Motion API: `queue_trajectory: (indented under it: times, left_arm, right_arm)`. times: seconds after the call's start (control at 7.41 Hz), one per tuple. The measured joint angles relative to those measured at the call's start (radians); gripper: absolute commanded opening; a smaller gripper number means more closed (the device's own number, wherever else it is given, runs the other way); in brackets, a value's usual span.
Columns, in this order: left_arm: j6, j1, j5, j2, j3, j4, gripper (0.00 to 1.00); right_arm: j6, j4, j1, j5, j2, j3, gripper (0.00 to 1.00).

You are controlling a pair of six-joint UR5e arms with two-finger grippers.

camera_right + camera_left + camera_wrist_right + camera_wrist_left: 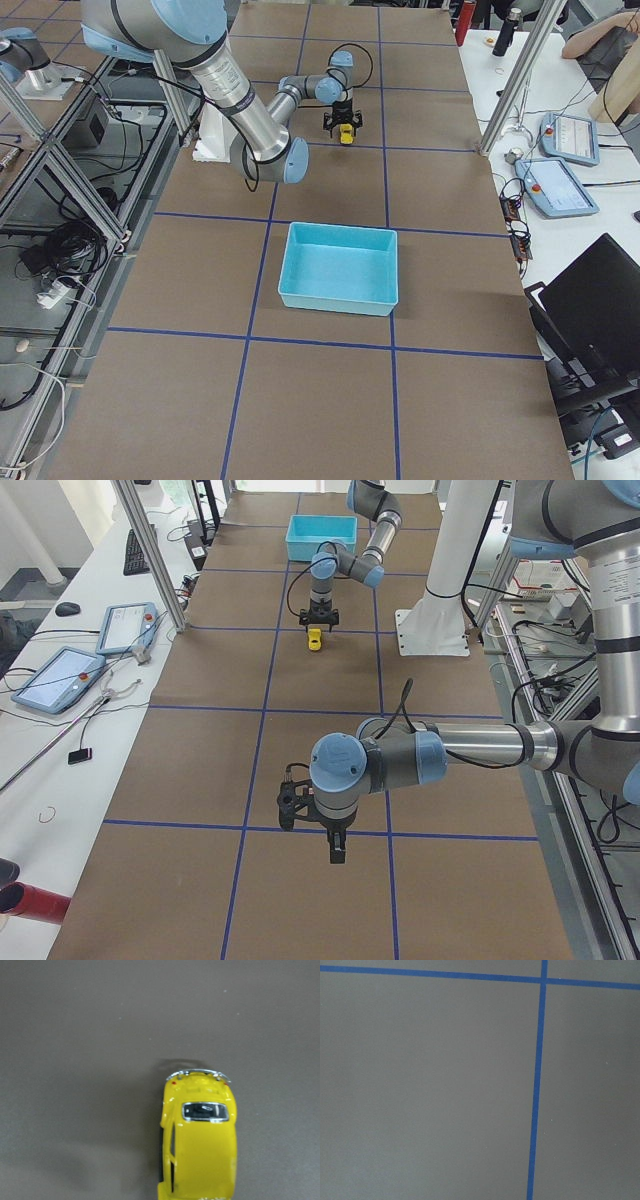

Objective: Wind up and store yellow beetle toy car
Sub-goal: 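Lower the right gripper and close it around the yellow car, then lift the car with the right gripper and carry it into the blue bin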

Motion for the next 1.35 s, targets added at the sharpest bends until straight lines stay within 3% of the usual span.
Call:
queue_trajectory:
  times: [0.27, 0.4, 0.67, 0.81, 1.08, 1.35]
  left_arm:
    - [0.000, -0.001, 0.000, 0.001, 0.000, 0.000, 1.00]
    - [0.000, -0.001, 0.000, 0.001, 0.000, 0.000, 1.00]
    - [0.000, -0.001, 0.000, 0.001, -0.001, 0.000, 1.00]
    - [0.000, -0.001, 0.000, 0.001, -0.001, 0.000, 1.00]
    - [0.000, -0.001, 0.001, 0.001, -0.002, 0.000, 1.00]
    - [0.000, -0.002, 0.001, 0.001, -0.003, 0.000, 1.00]
  right_arm:
    - [0.001, 0.030, -0.002, -0.001, -0.004, -0.016, 0.91]
    - [0.001, 0.047, -0.002, -0.001, -0.004, -0.026, 0.79]
    - [0.001, 0.059, -0.003, 0.002, -0.002, -0.032, 0.16]
    - [-0.001, 0.061, -0.002, 0.005, -0.001, -0.030, 0.00]
    - [0.002, 0.048, 0.019, 0.011, 0.000, 0.002, 0.00]
    - [0.006, -0.072, 0.096, 0.038, -0.018, 0.128, 0.00]
